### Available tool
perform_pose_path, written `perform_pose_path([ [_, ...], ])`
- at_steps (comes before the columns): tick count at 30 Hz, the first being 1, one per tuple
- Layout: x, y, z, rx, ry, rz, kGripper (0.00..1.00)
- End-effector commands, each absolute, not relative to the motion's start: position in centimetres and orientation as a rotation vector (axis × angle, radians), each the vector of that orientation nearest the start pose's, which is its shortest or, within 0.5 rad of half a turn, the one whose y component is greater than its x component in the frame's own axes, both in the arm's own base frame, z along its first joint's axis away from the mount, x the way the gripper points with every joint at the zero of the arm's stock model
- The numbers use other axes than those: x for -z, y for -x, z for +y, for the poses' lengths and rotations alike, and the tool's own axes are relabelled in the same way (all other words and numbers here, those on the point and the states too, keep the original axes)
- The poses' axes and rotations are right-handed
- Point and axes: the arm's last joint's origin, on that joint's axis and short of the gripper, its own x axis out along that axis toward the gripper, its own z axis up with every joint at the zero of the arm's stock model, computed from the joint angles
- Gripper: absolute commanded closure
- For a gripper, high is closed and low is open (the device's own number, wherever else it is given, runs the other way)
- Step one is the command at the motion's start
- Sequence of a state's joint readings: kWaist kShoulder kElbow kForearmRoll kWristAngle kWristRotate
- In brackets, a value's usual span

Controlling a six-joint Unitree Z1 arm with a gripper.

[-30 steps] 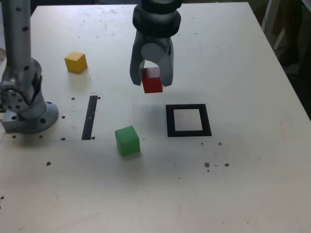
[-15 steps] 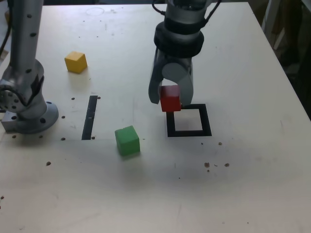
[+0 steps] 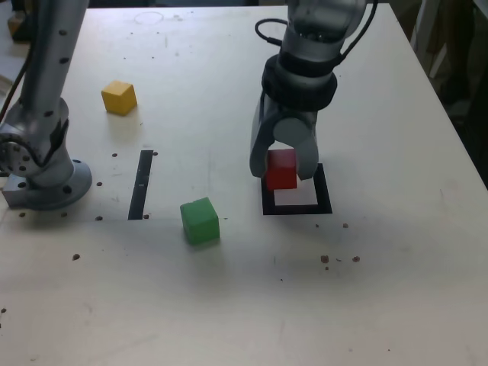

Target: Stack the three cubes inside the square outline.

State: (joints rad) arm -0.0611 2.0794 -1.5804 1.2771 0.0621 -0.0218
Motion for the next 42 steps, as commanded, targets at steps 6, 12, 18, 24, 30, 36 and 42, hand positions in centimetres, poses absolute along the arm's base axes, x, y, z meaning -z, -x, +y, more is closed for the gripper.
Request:
perform_pose_path([
  [6,-22.8,-37.3,-1.5,-0.030,-0.076,1.772,0.69],
  [12,-22.3,-37.4,-1.2,-0.035,-0.070,1.775,0.69],
  [18,-22.0,-37.4,-0.9,-0.035,-0.066,1.775,0.38],
  [24,-21.7,-37.3,-0.8,-0.026,-0.061,1.779,0.01],
  [30,-22.2,-37.0,-0.8,-0.026,-0.060,1.769,0.00],
  [36,-23.9,-35.6,-0.7,-0.033,-0.066,1.750,0.00],
  [42,-27.4,-31.9,0.2,-0.079,-0.082,1.718,0.00],
])
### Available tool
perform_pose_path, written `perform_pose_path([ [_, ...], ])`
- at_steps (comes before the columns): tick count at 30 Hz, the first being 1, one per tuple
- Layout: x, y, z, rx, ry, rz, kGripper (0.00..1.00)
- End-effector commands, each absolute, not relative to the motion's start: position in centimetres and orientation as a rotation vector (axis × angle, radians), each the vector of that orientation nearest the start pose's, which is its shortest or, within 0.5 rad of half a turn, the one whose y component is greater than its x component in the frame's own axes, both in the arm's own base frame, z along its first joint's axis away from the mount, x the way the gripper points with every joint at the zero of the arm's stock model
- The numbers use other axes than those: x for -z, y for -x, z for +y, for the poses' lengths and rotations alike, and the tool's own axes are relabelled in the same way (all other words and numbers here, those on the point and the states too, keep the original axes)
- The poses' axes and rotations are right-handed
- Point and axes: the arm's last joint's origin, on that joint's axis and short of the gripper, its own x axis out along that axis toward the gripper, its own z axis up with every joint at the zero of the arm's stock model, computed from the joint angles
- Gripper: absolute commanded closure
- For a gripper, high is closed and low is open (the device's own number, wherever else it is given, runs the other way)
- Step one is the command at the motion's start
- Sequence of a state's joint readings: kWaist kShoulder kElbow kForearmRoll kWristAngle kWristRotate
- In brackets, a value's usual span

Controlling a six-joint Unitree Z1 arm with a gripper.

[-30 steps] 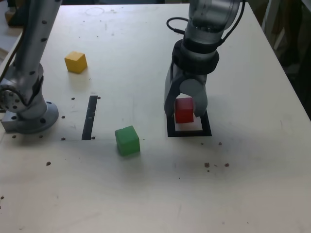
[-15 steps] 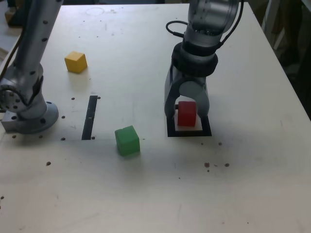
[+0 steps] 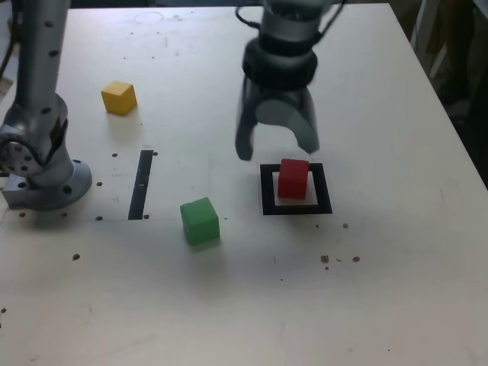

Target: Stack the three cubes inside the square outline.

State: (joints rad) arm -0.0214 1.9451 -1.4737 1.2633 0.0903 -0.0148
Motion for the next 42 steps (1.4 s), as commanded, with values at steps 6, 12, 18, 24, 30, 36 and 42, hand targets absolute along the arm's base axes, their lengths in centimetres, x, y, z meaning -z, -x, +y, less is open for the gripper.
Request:
perform_pose_path([
  [6,-29.7,-27.0,3.0,-0.178,-0.053,1.747,0.00],
  [12,-31.1,-23.2,6.3,-0.258,0.014,1.774,0.00],
  [18,-31.0,-20.6,9.4,-0.318,0.104,1.807,0.00],
  [24,-30.5,-18.4,11.4,-0.359,0.144,1.834,0.00],
  [30,-30.5,-17.2,12.9,-0.330,0.096,1.838,0.00],
  [36,-30.0,-15.4,15.0,-0.373,0.091,1.857,0.00],
  [42,-29.3,-13.2,17.1,-0.475,0.217,1.855,0.00],
])
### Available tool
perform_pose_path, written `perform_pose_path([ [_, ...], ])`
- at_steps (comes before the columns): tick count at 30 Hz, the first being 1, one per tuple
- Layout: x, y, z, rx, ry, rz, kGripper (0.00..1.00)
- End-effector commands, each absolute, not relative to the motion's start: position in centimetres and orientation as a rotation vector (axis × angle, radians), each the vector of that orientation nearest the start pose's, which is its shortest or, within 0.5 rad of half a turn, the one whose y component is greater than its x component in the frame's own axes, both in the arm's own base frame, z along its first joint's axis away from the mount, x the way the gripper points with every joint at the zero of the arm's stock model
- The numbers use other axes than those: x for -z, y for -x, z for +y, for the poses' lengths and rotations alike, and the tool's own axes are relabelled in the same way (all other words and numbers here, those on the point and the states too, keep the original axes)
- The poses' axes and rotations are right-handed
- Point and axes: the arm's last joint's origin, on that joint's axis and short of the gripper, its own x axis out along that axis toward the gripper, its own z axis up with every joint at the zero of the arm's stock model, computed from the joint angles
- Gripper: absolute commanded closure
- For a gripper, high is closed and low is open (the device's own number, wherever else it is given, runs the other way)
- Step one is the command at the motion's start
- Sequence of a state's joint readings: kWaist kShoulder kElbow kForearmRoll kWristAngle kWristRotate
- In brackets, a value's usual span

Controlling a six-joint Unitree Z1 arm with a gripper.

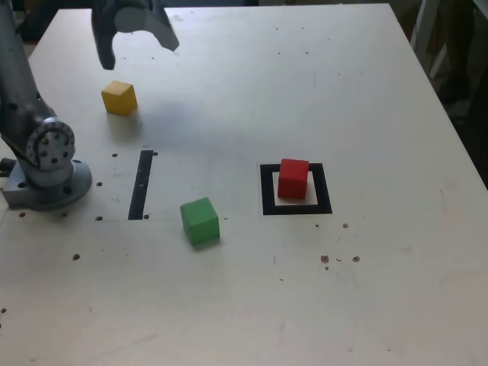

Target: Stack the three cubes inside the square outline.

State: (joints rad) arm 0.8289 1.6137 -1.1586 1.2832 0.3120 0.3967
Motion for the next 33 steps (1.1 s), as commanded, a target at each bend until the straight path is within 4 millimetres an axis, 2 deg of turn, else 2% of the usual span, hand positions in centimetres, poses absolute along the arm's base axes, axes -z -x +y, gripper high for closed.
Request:
perform_pose_path([
  [1,-29.2,-12.8,17.3,-0.491,0.248,1.854,0.00],
  [7,-28.2,-11.0,17.5,-0.585,0.439,1.851,0.00],
  [16,-27.0,-11.1,17.5,-0.681,0.632,1.794,0.00],
  [24,-25.3,-10.0,19.3,-0.717,0.737,1.828,0.00],
  [33,-24.0,-9.8,20.0,-0.740,0.734,1.836,0.01],
])
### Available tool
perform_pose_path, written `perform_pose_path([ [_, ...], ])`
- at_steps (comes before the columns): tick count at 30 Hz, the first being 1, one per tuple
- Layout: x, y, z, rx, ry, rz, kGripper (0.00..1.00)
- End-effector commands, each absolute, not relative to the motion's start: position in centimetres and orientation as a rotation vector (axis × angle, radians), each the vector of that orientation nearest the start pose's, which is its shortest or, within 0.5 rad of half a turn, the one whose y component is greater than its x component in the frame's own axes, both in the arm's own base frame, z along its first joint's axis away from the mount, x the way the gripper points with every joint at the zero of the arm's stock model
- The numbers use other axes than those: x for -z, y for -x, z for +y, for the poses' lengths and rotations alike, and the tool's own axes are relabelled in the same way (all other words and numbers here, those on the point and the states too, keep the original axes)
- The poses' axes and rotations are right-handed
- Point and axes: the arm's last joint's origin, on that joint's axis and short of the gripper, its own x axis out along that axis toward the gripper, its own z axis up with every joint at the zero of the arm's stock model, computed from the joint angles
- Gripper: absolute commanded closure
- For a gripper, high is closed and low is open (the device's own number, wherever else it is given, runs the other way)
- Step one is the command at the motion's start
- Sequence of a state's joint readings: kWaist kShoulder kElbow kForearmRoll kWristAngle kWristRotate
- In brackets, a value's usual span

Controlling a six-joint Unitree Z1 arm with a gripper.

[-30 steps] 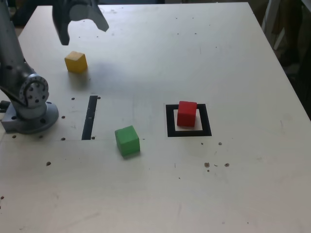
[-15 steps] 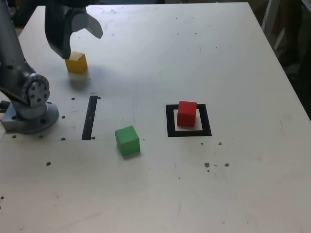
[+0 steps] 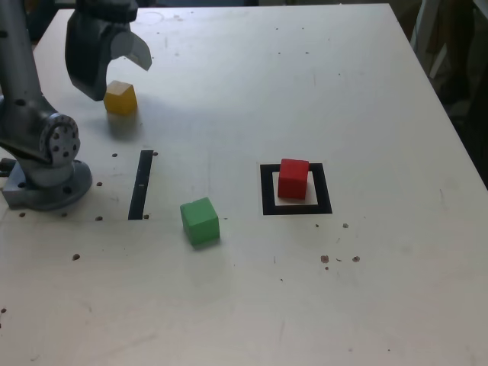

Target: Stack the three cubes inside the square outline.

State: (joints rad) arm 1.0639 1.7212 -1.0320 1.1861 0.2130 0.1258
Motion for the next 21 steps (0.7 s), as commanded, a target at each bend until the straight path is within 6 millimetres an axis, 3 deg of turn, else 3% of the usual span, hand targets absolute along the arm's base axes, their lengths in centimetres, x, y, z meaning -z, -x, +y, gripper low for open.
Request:
perform_pose_path([
  [1,-23.8,-9.9,20.1,-0.741,0.735,1.838,0.01],
  [21,-21.5,-9.4,21.6,-0.752,0.794,1.853,0.06],
])
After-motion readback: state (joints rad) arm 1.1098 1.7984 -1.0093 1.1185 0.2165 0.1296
